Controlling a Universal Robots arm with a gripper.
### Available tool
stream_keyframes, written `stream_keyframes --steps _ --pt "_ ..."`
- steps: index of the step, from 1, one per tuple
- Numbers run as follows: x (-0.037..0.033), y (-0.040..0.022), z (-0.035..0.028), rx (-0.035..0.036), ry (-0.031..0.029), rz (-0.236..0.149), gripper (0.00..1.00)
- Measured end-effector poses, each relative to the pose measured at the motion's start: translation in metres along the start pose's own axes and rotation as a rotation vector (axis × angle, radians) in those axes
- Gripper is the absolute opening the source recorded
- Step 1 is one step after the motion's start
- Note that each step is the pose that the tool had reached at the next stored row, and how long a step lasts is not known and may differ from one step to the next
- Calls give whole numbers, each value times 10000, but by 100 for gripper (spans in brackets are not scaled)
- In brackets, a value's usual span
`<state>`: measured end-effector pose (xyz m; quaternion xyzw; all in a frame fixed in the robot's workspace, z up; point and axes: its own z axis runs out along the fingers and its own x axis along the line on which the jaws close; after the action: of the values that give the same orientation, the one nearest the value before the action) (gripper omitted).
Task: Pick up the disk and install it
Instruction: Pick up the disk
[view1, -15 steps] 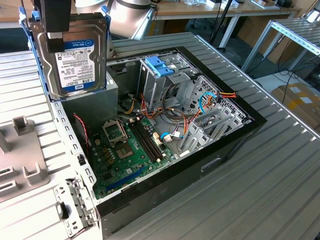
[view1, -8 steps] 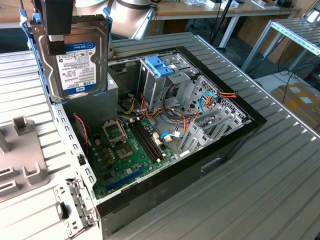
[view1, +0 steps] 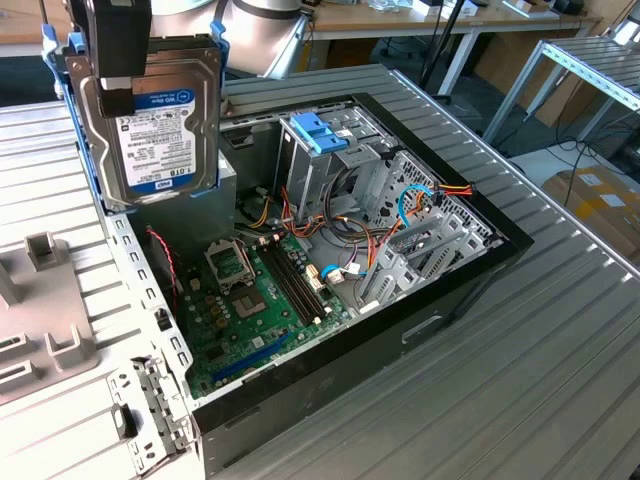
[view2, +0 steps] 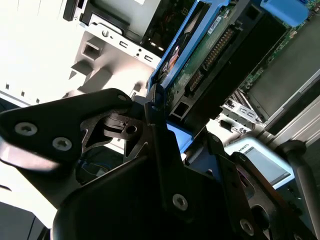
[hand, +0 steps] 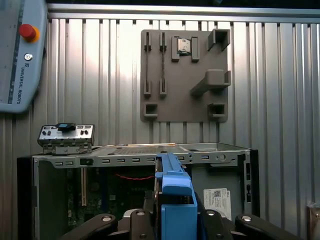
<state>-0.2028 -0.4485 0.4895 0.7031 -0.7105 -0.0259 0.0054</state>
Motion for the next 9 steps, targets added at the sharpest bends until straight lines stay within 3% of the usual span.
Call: stream_keyframes --steps 9 --pt "116 -1 -3 0 0 1 37"
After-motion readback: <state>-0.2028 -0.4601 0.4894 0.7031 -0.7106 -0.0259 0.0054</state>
